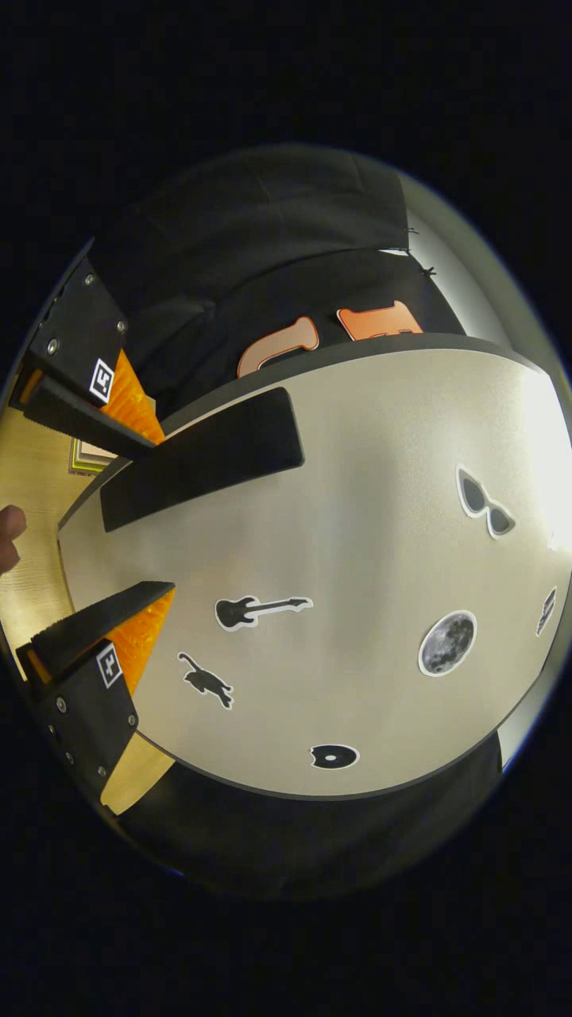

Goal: Open the shoe cabinet door, grab the shoes and put them into the shoe cabinet, then close the shoe cabinet door.

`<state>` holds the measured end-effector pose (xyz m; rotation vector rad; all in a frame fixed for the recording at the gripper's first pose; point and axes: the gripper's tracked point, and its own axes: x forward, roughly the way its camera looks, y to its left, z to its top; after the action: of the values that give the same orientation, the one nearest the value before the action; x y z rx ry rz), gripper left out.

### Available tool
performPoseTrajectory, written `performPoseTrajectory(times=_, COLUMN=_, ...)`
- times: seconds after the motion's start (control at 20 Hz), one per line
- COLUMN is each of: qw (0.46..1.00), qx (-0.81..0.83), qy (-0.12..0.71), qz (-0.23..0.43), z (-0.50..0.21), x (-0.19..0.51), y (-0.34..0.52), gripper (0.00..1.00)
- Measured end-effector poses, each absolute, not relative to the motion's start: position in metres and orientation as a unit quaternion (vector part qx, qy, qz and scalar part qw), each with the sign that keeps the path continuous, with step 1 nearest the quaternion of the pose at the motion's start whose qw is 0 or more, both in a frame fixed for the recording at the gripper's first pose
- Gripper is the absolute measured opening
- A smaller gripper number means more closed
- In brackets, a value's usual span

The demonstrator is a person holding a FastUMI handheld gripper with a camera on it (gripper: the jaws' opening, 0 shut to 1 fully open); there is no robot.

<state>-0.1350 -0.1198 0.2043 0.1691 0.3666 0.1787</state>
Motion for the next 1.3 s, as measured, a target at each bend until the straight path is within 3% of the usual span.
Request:
performPoseTrajectory(times=0.4, qw=0.980, qx=0.094, qy=0.147, qz=0.100, z=0.230, x=-0.159, y=-0.126, gripper=0.94)
performPoseTrajectory(times=1.3, qw=0.992, qx=0.055, qy=0.069, qz=0.091, z=0.281, x=-0.401, y=-0.300, gripper=0.94)
